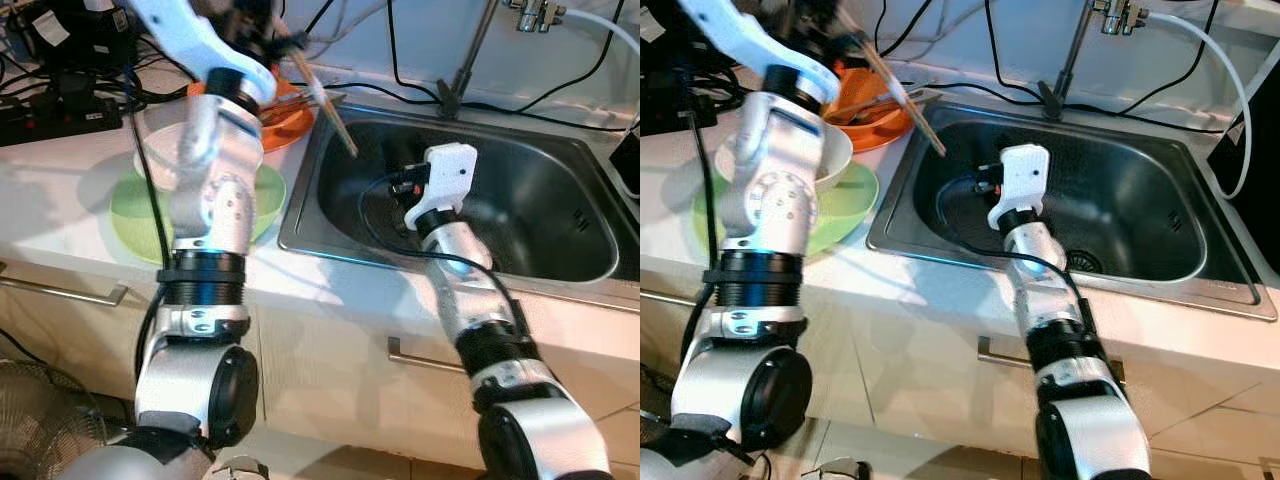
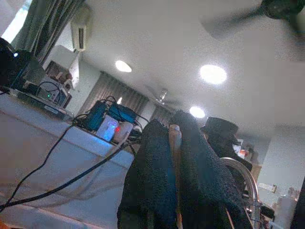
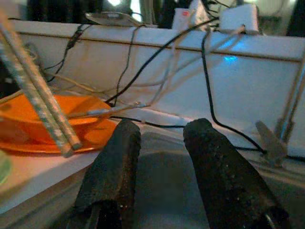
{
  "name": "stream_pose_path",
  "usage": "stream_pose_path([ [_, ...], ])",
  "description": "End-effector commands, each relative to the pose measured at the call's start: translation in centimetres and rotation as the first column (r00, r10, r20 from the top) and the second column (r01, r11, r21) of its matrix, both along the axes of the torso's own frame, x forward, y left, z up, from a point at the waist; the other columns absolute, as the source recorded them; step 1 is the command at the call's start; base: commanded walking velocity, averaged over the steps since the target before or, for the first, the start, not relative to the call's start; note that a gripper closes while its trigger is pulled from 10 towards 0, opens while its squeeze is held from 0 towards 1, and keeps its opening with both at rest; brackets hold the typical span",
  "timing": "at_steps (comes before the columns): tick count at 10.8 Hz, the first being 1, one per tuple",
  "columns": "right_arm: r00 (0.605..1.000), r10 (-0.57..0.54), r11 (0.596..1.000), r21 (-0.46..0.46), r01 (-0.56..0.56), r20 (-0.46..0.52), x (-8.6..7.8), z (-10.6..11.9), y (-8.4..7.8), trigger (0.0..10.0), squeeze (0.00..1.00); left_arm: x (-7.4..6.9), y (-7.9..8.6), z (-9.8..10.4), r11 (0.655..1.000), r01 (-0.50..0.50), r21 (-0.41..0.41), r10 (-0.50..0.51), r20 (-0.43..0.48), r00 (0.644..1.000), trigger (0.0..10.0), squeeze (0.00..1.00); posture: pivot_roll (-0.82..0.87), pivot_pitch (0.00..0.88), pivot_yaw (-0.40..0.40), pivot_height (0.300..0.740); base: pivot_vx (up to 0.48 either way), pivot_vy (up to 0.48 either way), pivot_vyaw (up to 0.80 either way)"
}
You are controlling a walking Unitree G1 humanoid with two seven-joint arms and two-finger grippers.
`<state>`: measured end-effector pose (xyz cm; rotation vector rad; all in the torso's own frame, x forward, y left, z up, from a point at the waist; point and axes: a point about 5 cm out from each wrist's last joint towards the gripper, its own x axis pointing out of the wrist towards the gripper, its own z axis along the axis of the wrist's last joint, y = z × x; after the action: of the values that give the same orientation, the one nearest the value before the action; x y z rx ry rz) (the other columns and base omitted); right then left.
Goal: Kitchen organization
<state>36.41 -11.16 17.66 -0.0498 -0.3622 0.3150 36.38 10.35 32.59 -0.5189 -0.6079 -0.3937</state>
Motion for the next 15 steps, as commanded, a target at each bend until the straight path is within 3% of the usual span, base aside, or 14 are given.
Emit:
stream_pose_path([
  [1, 0.998, 0.063, 0.997, -0.053, -0.062, 0.008, -0.3, 0.1, 0.2, 10.0, 0.0, 0.0, -0.8, -0.4, 0.999, 0.021, 0.036, -0.021, -0.013, 1.0, 10.0, 0.0, 0.03, 0.0, -0.022, 0.74, 0.0, 0.0, 0.0],
  [5, 0.979, 0.203, 0.97, -0.134, -0.202, -0.011, -1.4, -0.2, 1.1, 10.0, 0.0, -0.4, -1.7, -0.9, 0.997, 0.033, 0.076, -0.032, -0.01, 0.999, 10.0, 0.0, 0.02, 0.0, -0.023, 0.74, 0.0, 0.0, 0.0],
  [15, 0.982, 0.181, 0.976, -0.111, -0.186, -0.056, -1.4, -1.0, 3.0, 10.0, 0.0, -0.8, -3.4, -2.5, 0.988, 0.118, 0.102, -0.11, -0.081, 0.991, 10.0, 0.0, 0.05, 0.0, -0.031, 0.74, 0.0, 0.0, 0.0],
])
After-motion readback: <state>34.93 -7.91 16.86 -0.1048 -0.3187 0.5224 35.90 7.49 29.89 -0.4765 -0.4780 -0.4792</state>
